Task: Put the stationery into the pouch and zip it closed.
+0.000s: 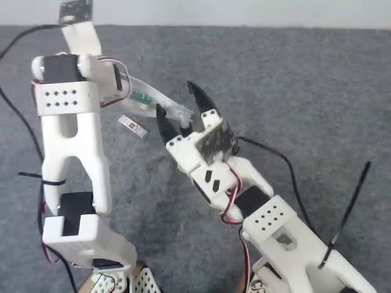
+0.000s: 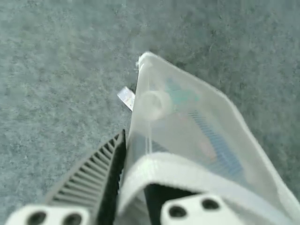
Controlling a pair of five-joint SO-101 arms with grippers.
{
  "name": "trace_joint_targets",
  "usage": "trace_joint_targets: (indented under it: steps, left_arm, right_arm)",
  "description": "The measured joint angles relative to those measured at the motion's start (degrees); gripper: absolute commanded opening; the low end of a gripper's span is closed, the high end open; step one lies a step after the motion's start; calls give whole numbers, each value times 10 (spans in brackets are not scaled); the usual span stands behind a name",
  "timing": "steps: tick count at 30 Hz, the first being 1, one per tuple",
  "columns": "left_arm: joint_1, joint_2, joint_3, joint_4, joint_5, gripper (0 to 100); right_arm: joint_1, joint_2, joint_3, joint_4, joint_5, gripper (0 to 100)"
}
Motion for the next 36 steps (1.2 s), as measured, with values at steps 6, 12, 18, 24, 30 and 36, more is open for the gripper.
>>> trace_joint_targets:
  steps: [6, 12, 18, 24, 30, 36]
  left_arm:
    - [-66, 0, 0, -39, 32, 9]
    - [-124, 0, 0, -41, 82, 9]
    - [-180, 0, 0, -42, 112, 9]
    - [-241, 0, 0, -42, 154, 9]
    - [-274, 0, 0, -47, 165, 9]
    - [-293, 0, 0, -49, 169, 9]
  right_arm:
    - [3, 24, -54, 70, -26, 249]
    - [5, 123, -97, 70, -26, 249]
    - [27, 244, -164, 70, -27, 249]
    - [40, 360, -229, 70, -28, 249]
    - [25, 452, -275, 70, -28, 249]
    - [-10, 549, -327, 70, -28, 249]
